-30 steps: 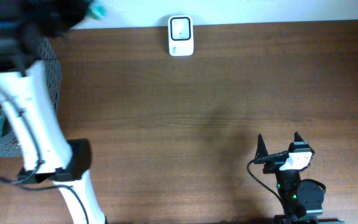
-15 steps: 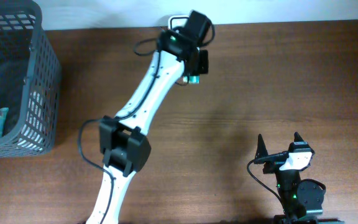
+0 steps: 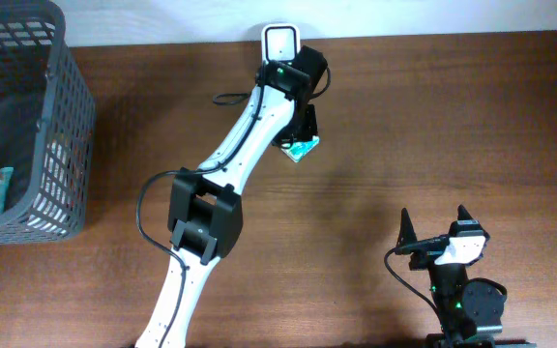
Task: Scan the item barcode
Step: 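Grasp the Kleenex pack with the left gripper and place it on the table, then reach the left gripper into the basket and grasp the white tube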
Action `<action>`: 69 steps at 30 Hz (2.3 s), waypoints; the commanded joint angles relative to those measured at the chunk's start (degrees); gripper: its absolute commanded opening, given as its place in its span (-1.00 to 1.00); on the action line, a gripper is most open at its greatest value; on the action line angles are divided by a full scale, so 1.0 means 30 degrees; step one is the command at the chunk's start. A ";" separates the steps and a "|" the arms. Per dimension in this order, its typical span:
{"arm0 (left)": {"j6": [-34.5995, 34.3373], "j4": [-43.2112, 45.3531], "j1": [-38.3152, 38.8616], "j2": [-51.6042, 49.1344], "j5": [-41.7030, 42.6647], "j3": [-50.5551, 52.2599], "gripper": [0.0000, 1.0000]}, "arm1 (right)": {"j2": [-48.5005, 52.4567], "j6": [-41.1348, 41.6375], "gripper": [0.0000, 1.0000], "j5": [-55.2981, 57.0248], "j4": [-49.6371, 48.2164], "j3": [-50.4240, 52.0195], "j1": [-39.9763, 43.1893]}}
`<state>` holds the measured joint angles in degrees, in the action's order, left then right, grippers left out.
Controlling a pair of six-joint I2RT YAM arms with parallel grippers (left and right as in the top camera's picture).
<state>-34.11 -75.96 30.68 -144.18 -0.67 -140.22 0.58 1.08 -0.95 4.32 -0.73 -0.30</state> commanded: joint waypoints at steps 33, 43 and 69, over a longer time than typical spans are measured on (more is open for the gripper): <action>1.0907 -0.3526 -2.1821 0.4852 -0.0393 -0.4823 0.99 | -0.0124 -0.0080 0.97 0.0036 0.0066 0.0138 0.0109; 1.6793 0.0350 -2.2804 0.4845 0.4954 0.4794 0.96 | -0.0124 -0.0080 0.97 0.0036 0.0066 0.0138 0.0109; 1.7974 0.3198 -2.1362 0.4845 0.1049 0.9887 0.04 | -0.0124 -0.0080 0.97 0.0036 0.0066 0.0138 0.0109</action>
<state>19.51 -66.70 -32.75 -130.17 3.38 -111.94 0.58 1.06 -0.95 4.32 -0.73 -0.30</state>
